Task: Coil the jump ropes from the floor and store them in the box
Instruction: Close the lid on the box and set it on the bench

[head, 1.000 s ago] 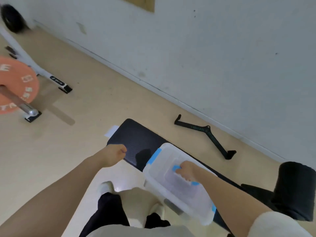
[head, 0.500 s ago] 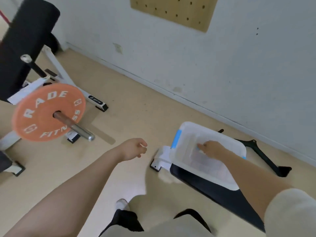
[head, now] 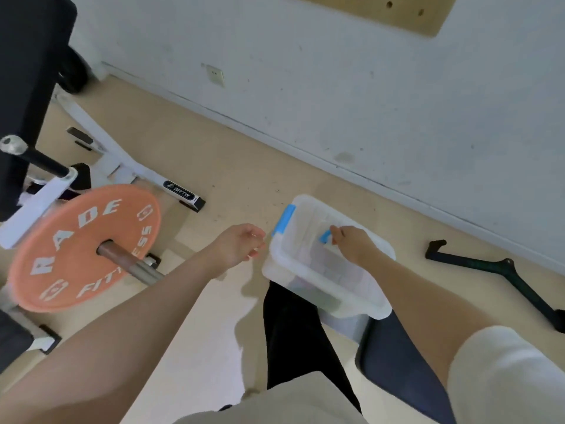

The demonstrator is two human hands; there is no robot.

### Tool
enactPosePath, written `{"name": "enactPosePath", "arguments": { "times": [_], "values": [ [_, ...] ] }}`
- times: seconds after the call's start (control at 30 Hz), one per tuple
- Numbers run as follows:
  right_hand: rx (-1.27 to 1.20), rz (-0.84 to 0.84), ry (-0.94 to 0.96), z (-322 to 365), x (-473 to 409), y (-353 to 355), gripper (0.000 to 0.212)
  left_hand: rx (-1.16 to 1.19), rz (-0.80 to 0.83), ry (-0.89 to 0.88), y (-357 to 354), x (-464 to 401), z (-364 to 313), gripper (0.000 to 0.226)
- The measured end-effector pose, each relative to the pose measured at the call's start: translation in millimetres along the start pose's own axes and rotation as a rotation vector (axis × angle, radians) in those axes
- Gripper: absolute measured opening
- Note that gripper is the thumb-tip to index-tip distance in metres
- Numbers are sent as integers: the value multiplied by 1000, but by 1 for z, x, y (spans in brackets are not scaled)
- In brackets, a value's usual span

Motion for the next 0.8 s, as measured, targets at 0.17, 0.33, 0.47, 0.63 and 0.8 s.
{"name": "enactPosePath", "arguments": {
  "times": [0.17,0.33,0.47,0.63,0.8],
  "values": [
    [69,142,-10,26,-139,37,45,110,-20,106,-1,-143,-61,26],
    [169,214,31,29,-265,46,27,-196,-204,-18,-23,-288,-90,44],
    [160,73,77,25,-378,33,19,-181,-235,58,-45,-403,-70,57],
    [313,-11,166,-15,-505,-25,27,244,-157,397,-91,-545,-12,63],
    [320,49,143,-54,-600,-73,25,321,-140,386,-133,-650,45,43]
  ]
}}
Point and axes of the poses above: each hand's wrist, its own x-axis away from the middle knuckle, its own y-axis out of the back of the hand, z = x × y, the point moved 1 cm from there along -x, towards the middle knuckle, and after that the axes turned 5 degrees about -z, right-handed, at the moved point
